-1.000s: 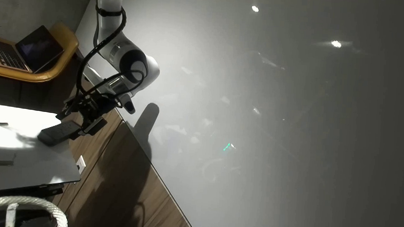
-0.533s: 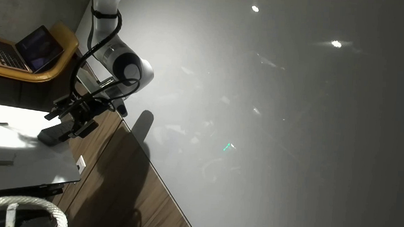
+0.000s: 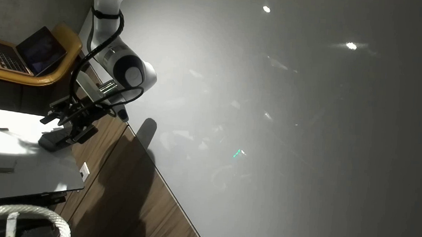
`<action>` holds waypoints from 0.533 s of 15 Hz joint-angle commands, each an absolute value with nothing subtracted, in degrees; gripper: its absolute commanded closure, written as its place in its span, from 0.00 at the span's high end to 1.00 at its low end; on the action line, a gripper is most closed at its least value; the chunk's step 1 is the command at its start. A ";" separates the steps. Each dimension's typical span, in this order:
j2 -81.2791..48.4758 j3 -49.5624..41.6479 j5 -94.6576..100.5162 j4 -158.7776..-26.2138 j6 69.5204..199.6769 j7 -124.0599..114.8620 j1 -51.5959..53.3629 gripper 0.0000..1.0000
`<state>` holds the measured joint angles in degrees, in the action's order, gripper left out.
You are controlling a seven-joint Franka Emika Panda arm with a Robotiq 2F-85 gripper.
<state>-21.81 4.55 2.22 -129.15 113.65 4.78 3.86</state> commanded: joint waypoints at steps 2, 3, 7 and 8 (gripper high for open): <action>-20.89 5.71 0.57 -130.31 114.08 6.34 3.91 1.00; -20.80 5.93 0.45 -130.43 114.04 6.35 4.00 1.00; -20.77 6.35 0.58 -130.65 114.08 6.27 4.14 1.00; -20.74 6.36 0.51 -130.71 114.07 6.36 4.10 1.00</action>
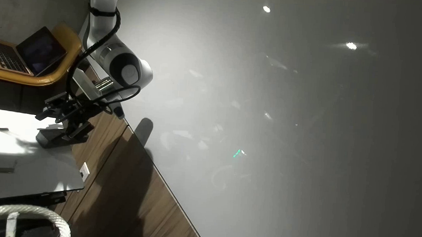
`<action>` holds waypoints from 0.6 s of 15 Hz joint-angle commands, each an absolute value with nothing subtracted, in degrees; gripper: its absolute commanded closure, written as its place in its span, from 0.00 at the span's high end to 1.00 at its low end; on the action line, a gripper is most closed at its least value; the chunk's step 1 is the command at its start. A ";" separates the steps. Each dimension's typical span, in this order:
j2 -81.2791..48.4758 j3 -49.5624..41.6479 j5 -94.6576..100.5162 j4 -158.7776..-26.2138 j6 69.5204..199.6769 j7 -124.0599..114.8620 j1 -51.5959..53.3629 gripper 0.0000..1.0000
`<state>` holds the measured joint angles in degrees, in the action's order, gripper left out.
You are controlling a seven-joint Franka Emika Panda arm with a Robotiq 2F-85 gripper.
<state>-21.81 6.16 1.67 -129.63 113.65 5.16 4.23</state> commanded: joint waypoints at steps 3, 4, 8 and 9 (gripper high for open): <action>-20.67 6.43 0.40 -130.82 113.96 6.39 4.09 1.00; -20.62 6.53 0.35 -130.88 113.91 6.37 4.17 1.00; -20.29 7.08 0.06 -131.20 113.72 6.31 4.48 1.00; -20.24 7.19 -0.03 -131.24 113.70 6.33 4.59 1.00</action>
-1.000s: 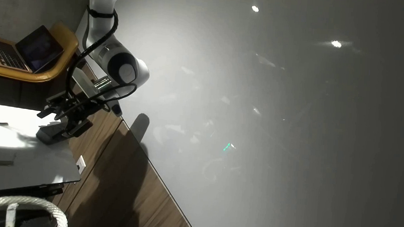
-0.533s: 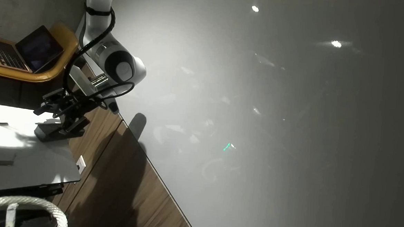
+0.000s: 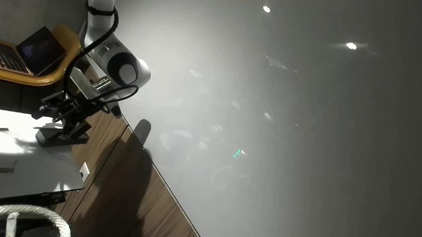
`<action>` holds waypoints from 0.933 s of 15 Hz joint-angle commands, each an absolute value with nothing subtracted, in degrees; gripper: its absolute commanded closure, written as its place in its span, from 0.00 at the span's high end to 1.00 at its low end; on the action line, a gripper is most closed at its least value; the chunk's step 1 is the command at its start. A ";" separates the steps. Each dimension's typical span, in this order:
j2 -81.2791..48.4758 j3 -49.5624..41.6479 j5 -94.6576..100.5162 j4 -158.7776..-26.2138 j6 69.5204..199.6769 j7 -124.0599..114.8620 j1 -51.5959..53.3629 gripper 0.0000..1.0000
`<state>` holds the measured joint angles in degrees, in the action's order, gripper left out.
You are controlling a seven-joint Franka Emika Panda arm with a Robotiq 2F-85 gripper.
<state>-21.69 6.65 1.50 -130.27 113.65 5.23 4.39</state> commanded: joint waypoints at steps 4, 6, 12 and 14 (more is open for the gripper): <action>-20.30 7.22 -0.10 -131.33 113.83 6.08 5.07 1.00; -19.86 6.12 1.85 -131.22 114.10 4.91 5.09 1.00; -10.89 4.69 6.22 -132.35 113.77 3.06 5.17 1.00; -6.78 5.35 4.37 -133.43 115.26 3.76 5.10 1.00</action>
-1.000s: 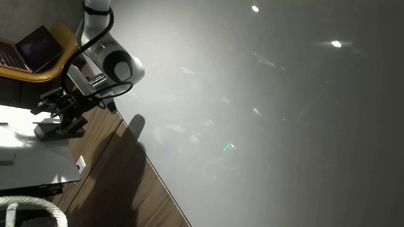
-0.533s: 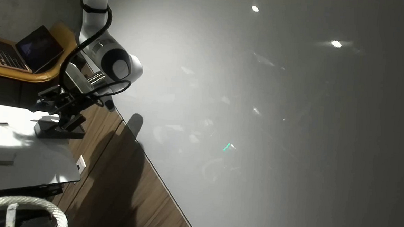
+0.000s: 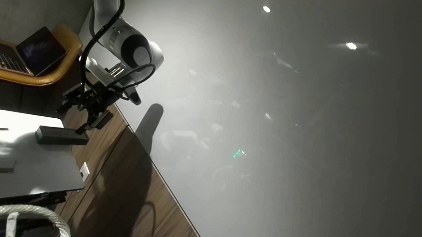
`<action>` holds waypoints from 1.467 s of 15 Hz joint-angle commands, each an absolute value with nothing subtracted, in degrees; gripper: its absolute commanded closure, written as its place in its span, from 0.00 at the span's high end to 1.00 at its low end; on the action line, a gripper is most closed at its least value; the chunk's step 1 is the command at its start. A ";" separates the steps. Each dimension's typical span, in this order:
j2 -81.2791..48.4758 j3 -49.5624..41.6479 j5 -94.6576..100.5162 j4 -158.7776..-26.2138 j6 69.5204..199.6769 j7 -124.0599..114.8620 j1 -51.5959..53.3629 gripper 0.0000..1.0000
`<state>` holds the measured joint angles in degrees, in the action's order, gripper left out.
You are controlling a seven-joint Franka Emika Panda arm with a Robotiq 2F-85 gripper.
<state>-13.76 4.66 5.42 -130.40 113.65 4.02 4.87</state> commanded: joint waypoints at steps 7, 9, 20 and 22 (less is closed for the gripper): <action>10.96 6.24 4.41 -139.44 124.51 2.79 5.90 1.00; 15.24 6.51 4.81 -140.83 125.19 2.33 6.21 1.00; 29.33 6.25 4.44 -147.28 123.13 2.62 6.69 1.00; 29.52 6.25 4.44 -147.53 123.13 2.62 6.69 1.00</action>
<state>29.54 6.45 4.33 -147.63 123.28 2.72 6.47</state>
